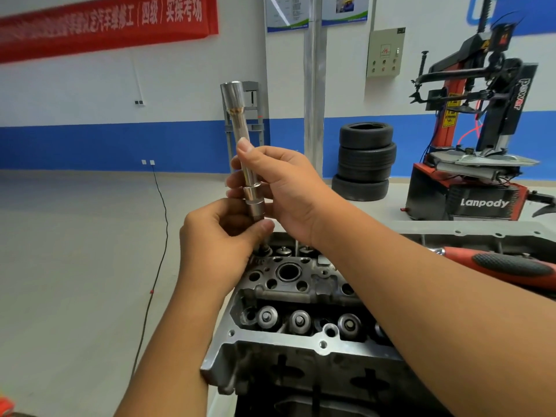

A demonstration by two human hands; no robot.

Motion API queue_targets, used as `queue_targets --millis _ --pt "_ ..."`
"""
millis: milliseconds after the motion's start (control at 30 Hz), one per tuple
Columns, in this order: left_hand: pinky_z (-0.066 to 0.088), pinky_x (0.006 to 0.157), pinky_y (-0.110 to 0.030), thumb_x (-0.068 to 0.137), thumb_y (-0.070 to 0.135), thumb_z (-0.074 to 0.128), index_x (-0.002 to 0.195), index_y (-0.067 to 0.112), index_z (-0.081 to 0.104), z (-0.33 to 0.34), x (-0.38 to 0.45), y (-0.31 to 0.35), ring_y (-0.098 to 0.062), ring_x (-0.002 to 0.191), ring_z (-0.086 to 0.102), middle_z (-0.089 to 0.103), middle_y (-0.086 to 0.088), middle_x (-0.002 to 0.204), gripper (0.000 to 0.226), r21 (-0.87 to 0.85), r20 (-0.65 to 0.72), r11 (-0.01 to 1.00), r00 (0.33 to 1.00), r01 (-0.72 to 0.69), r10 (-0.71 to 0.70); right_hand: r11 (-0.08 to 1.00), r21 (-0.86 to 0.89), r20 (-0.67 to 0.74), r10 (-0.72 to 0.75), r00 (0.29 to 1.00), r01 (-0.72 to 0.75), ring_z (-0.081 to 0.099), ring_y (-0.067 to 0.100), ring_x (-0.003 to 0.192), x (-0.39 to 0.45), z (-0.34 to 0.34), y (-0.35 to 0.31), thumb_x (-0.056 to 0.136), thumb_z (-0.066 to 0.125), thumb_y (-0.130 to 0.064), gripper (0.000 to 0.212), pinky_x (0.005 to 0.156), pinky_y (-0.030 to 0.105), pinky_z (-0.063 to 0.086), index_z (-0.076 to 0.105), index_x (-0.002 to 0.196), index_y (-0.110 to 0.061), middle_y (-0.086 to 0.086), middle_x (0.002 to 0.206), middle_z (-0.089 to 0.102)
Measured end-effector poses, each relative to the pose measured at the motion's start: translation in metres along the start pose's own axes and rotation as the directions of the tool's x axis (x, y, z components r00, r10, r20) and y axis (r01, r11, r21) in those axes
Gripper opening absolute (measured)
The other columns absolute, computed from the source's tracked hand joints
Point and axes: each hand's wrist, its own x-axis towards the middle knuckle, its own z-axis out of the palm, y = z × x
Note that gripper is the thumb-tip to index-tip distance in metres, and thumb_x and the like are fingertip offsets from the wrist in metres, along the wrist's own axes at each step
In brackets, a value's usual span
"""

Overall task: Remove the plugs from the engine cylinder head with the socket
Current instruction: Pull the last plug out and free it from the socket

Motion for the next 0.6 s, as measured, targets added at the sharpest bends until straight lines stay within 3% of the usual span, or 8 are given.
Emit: queue_targets --millis 133,233,333,400,533,600 --pt "0.057 0.087 -0.032 0.096 0.001 0.070 0.097 0.036 0.076 -0.0047 0.0018 0.0011 -0.007 0.092 0.077 0.081 0.013 0.094 0.036 -0.062 0.142 0.997 0.989 0.041 -0.032 0.999 -0.037 -0.006 -0.002 1.000 0.002 0.071 0.020 0.078 0.0011 -0.0006 -0.0007 0.098 0.067 -0.045 0.032 0.075 0.035 0.060 0.073 0.094 -0.014 0.007 0.088 0.077" --pt "0.059 0.086 -0.035 0.091 0.000 0.076 0.095 0.036 0.075 -0.0034 0.0002 0.0012 -0.007 0.087 0.078 0.081 0.013 0.090 0.036 -0.047 0.085 0.998 0.996 0.038 -0.033 1.000 -0.025 0.006 0.003 1.000 -0.003 0.071 0.020 0.078 0.0010 -0.0010 -0.0004 0.097 0.070 -0.042 0.028 0.071 0.034 0.059 0.071 0.093 -0.014 0.007 0.088 0.076" --pt "0.059 0.080 -0.033 0.080 0.015 0.089 0.090 0.035 0.076 -0.0021 -0.0004 0.0000 -0.006 0.079 0.077 0.080 0.013 0.083 0.027 0.002 0.002 1.000 1.000 0.006 -0.006 1.000 -0.001 0.023 -0.013 1.000 0.013 0.072 0.020 0.079 0.0002 -0.0011 0.0014 0.095 0.075 -0.031 0.019 0.066 0.030 0.058 0.068 0.086 -0.016 0.008 0.088 0.074" --pt "0.058 0.079 -0.030 0.083 0.019 0.087 0.089 0.037 0.076 -0.0035 -0.0001 0.0001 -0.005 0.080 0.077 0.079 0.015 0.084 0.023 0.014 0.031 1.000 1.000 -0.004 0.004 1.000 -0.011 0.026 -0.017 1.000 0.017 0.071 0.020 0.080 0.0000 -0.0018 0.0019 0.094 0.075 -0.031 0.019 0.067 0.029 0.058 0.068 0.084 -0.017 0.008 0.088 0.074" --pt "0.057 0.079 -0.016 0.097 0.000 0.069 0.097 0.036 0.075 -0.0037 0.0008 0.0016 -0.005 0.092 0.077 0.080 0.016 0.094 0.037 -0.037 0.165 0.999 0.986 0.013 -0.007 1.000 -0.026 0.010 0.002 1.000 -0.002 0.069 0.019 0.081 0.0010 -0.0023 0.0013 0.095 0.073 -0.037 0.022 0.078 0.039 0.054 0.069 0.094 -0.015 0.005 0.087 0.074" --pt "0.059 0.081 -0.023 0.093 -0.002 0.072 0.097 0.034 0.075 -0.0018 0.0007 0.0011 -0.006 0.087 0.077 0.080 0.013 0.090 0.036 -0.028 0.114 1.000 0.993 0.014 -0.011 1.000 -0.024 0.010 0.005 1.000 -0.005 0.070 0.019 0.080 0.0017 -0.0020 0.0014 0.096 0.072 -0.037 0.023 0.077 0.037 0.055 0.070 0.094 -0.014 0.005 0.086 0.075"
